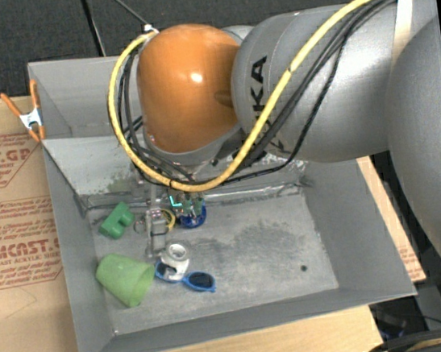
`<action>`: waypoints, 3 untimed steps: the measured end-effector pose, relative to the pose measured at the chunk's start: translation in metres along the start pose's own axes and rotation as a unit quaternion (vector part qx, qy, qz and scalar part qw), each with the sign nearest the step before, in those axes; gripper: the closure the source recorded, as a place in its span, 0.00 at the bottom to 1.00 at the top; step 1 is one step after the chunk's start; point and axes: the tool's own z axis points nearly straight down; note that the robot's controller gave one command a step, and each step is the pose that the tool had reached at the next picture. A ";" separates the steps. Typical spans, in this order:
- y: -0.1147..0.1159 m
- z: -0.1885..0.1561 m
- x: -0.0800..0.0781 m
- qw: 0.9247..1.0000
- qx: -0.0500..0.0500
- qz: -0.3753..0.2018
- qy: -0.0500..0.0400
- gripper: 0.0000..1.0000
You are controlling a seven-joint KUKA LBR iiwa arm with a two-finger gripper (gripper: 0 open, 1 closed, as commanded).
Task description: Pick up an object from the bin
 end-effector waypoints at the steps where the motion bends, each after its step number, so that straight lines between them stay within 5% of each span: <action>1: 0.004 0.130 0.027 0.999 0.001 -0.052 0.001 0.00; 2: 0.018 0.174 0.025 0.998 0.000 -0.059 0.000 0.00; 3: 0.014 0.170 0.021 0.998 0.002 -0.057 -0.005 1.00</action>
Offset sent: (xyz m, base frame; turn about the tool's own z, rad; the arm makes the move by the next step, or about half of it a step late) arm -0.0252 0.0042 -0.1243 -0.1036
